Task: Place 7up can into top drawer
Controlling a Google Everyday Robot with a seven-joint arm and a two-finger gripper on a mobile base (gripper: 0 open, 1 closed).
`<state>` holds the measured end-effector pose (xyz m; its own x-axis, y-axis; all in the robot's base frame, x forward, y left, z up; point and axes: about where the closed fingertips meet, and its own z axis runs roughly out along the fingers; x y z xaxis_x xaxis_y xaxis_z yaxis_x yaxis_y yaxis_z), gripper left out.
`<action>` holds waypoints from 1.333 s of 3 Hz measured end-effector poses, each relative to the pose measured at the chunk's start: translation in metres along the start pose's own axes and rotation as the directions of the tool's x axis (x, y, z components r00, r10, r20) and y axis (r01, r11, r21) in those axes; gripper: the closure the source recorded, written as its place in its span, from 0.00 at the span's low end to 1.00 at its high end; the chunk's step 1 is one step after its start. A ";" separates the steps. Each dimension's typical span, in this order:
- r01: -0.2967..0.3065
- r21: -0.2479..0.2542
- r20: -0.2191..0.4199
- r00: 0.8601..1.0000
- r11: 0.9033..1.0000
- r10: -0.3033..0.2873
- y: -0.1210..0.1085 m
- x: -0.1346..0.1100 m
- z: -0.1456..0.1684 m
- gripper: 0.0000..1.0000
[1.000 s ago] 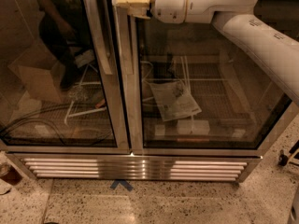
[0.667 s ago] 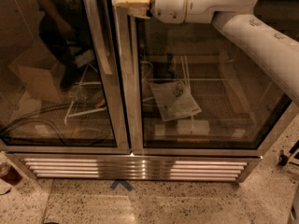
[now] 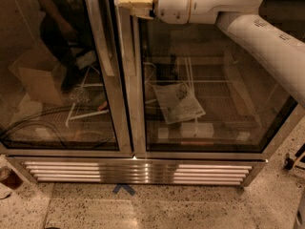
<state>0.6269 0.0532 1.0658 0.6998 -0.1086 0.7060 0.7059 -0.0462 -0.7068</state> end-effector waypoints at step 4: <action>0.003 -0.007 0.008 1.000 1.000 -0.003 -0.001 -0.001 -0.002 0.40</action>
Offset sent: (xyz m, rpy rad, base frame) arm 0.0000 0.0000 0.0000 0.0000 0.0000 0.0000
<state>0.6255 0.0512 1.0659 0.6985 -0.1003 0.7085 0.7073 -0.0537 -0.7049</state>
